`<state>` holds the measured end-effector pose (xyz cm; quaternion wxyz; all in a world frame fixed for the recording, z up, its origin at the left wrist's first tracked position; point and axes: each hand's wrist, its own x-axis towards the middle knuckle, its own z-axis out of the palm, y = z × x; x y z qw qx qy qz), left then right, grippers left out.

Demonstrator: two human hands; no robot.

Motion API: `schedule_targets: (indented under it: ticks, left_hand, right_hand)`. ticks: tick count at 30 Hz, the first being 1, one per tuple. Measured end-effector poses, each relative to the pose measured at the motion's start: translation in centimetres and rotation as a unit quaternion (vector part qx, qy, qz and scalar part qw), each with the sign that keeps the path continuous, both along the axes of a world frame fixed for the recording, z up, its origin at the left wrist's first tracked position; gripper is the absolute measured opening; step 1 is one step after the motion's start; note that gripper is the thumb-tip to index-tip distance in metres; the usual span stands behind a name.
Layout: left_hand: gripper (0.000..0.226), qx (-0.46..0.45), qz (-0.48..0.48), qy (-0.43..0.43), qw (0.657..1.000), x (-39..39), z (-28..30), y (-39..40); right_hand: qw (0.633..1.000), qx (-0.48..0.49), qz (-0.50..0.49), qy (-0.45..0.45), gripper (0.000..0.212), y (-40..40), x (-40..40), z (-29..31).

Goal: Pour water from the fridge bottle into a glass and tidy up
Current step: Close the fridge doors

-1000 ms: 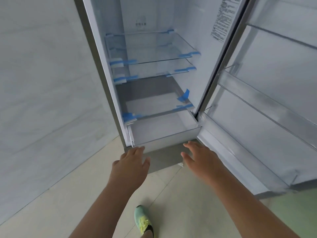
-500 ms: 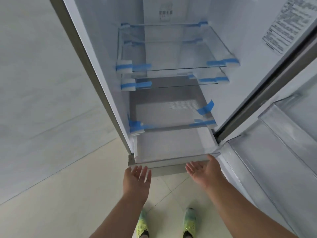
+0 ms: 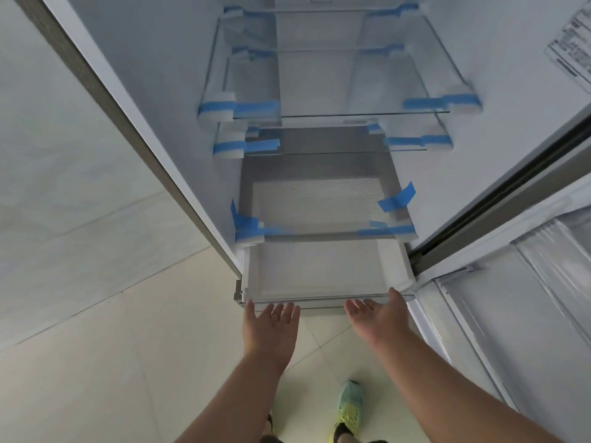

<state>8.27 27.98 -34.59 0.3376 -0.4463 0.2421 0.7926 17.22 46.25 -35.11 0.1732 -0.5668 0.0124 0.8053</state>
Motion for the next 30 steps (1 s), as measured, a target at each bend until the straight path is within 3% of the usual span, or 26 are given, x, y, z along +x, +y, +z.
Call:
schedule_targets:
  ticks: [15,30]
  left_hand:
    - [0.075,0.009,-0.002,0.032,0.999,-7.1,0.0,4.5]
    - [0.087,0.057,0.007,0.048,0.997,-11.0,0.0,5.8]
  right_hand:
    - [0.999,0.044,0.008,0.016,0.061,2.9,-7.0,0.7]
    - [0.996,0.06,0.009,0.063,0.07,5.6,-9.7,0.9]
